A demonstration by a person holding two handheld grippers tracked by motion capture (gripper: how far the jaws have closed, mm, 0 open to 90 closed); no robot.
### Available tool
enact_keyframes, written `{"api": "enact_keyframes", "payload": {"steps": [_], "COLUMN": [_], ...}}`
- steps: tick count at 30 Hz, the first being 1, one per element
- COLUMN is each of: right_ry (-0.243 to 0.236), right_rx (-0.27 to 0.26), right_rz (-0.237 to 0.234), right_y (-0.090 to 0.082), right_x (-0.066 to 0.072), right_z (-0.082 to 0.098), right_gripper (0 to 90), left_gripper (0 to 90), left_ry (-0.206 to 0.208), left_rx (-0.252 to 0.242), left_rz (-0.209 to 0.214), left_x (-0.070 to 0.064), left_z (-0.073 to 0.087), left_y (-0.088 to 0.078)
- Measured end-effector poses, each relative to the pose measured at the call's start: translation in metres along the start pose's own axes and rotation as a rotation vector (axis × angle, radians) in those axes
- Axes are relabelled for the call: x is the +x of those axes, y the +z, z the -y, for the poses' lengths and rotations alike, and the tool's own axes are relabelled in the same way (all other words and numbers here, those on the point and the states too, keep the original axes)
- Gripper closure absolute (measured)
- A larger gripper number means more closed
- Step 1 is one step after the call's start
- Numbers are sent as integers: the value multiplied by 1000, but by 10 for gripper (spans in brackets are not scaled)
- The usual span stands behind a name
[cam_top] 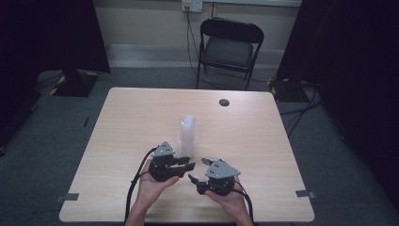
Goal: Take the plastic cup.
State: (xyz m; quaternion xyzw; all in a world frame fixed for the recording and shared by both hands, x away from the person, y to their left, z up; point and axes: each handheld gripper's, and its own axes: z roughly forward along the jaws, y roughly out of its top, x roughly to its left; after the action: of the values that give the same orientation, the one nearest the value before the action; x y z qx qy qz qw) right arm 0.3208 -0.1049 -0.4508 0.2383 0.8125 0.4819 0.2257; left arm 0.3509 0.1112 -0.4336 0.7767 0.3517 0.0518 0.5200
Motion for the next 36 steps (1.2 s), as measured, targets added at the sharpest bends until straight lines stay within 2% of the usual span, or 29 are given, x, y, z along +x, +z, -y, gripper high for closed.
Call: {"api": "enact_keyframes", "payload": {"steps": [5,8,11,15,21,24,31,36], "right_ry": [16,17,26,34,59,64,112,140], "right_rx": [4,7,11,11,18,23,7,-8], "right_rz": [1,-2,2,11,23,31,56,67], "right_y": [-1,0,0,-1,0,0,-1,-4], "right_x": [-3,-3,-4,-6,-11,-14,-24,-29], "right_z": [1,1,2,3,4,5,5,6], "right_gripper": [298,298,298,298,298,298,299,299], "left_gripper": [548,495,445,411,363,335,304,296], "left_ry": [-25,-10,-13,-15,-13,-10,-4,-5], "left_rx": [-18,-22,-27,-39,-82,-84,-101,-110], "left_rz": [-26,-51,-63,-72,-88,-100,-125,-126], "left_x": [4,4,4,4,4,4,3,4], "left_z": [1,2,2,2,6,6,10,17], "left_y": [-2,-3,-5,-9,-14,-17,-21,-22]}}
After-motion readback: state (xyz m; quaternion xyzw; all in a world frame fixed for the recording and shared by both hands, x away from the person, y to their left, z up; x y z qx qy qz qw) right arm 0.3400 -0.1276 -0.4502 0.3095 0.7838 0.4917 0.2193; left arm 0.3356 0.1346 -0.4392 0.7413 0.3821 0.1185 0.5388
